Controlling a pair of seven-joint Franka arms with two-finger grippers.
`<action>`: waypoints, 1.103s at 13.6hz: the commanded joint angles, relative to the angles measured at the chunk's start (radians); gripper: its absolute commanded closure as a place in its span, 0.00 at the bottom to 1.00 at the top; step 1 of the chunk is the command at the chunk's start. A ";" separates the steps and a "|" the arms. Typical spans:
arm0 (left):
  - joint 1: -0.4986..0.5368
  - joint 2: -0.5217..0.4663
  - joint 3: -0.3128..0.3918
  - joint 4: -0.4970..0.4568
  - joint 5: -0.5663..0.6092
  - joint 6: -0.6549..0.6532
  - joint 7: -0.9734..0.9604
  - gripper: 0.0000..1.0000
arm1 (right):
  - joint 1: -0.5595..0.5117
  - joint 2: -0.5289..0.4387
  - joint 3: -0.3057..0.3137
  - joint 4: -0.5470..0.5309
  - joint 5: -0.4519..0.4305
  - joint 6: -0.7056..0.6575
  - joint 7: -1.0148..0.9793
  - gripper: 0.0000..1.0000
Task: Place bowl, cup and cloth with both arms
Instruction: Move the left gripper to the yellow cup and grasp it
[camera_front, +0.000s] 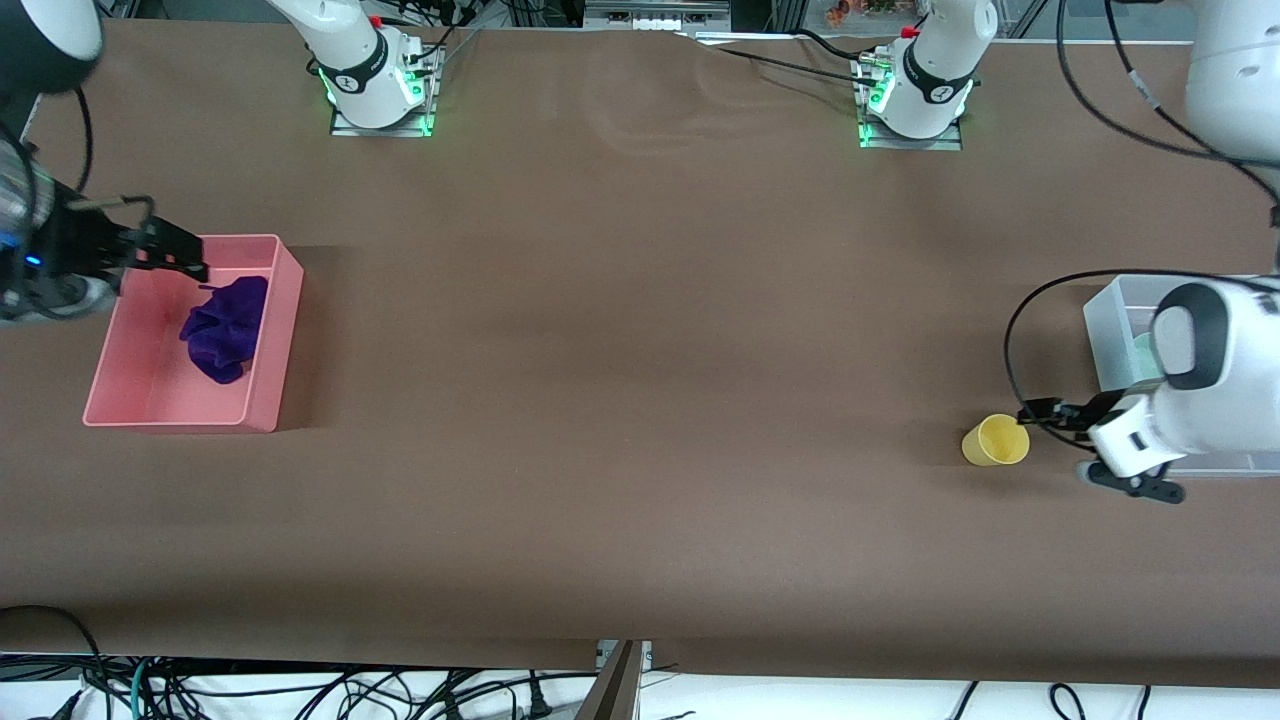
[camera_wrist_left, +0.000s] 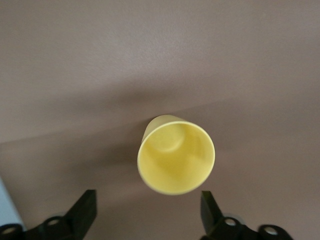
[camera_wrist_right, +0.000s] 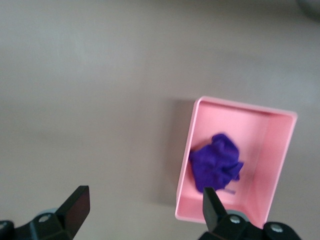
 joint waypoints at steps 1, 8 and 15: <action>-0.014 0.040 0.007 -0.001 -0.011 0.082 -0.051 0.32 | -0.009 -0.069 0.004 -0.025 -0.025 0.026 -0.003 0.00; -0.005 0.069 0.007 0.000 -0.005 0.123 -0.035 1.00 | -0.018 -0.077 -0.002 -0.016 -0.028 -0.159 0.006 0.00; 0.013 -0.211 0.027 0.028 0.130 -0.275 0.163 1.00 | -0.017 -0.063 -0.011 -0.004 -0.036 -0.201 0.006 0.00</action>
